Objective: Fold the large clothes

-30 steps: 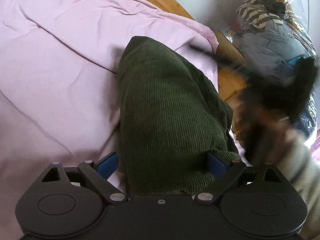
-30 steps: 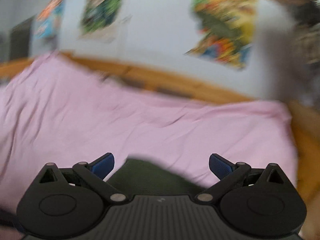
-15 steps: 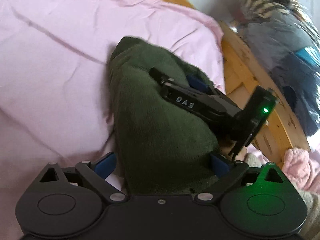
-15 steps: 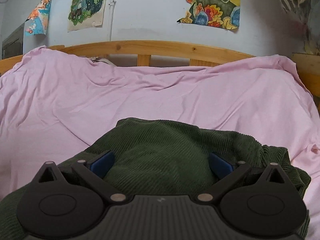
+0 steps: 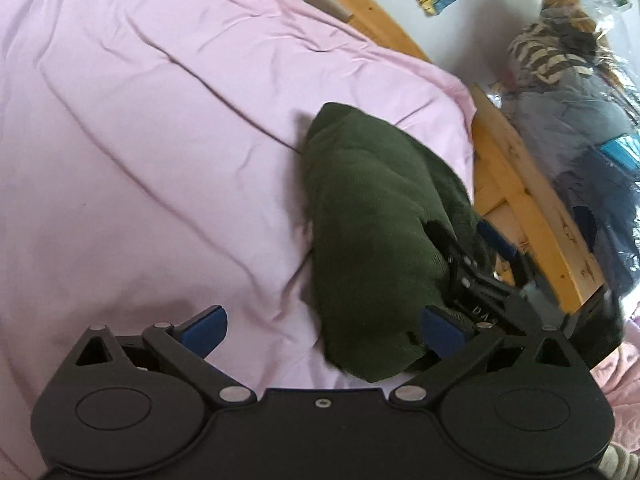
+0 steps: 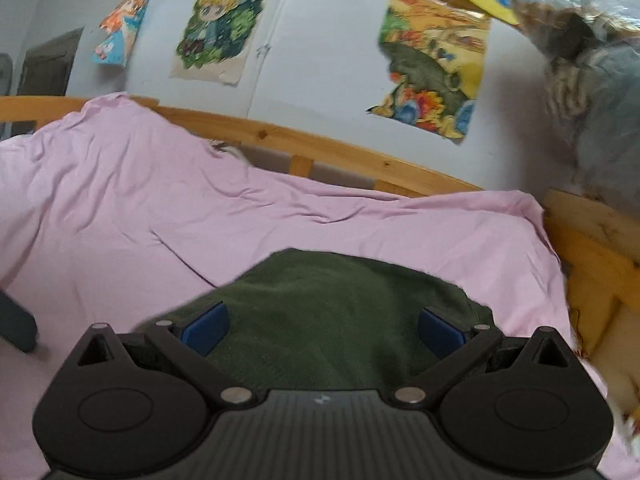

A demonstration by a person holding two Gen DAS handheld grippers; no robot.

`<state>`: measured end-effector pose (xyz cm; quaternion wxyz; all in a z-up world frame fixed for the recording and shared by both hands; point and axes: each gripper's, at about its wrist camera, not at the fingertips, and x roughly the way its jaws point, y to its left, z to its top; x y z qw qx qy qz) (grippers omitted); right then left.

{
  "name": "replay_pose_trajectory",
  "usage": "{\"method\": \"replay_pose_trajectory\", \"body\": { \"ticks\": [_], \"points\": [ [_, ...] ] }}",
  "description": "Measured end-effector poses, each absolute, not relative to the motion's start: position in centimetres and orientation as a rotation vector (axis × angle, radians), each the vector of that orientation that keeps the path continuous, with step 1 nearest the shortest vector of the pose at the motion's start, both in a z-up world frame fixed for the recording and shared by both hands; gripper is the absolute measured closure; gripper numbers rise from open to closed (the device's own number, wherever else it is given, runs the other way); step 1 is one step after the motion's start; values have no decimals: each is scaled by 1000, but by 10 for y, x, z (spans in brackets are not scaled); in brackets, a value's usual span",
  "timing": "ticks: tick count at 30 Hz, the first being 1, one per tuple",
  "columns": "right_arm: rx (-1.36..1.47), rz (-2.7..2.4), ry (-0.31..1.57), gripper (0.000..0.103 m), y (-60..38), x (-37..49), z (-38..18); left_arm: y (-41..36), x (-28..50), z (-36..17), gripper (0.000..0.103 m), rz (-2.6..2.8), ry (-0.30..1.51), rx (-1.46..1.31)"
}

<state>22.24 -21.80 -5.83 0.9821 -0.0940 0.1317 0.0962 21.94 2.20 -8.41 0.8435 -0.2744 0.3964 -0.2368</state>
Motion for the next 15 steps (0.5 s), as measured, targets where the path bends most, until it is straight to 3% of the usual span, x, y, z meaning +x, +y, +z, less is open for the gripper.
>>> {"method": "replay_pose_trajectory", "body": {
  "ticks": [3, 8, 15],
  "points": [
    [-12, 214, 321, 1, -236, 231, -78, 22, 221, -82, 1, -498, 834, -569],
    [-44, 188, 235, 1, -227, 224, -88, 20, 220, -78, 1, -490, 806, -531],
    [-62, 135, 251, 0, -223, 219, -69, 14, 218, -71, 1, -461, 807, -490]
  ]
}}
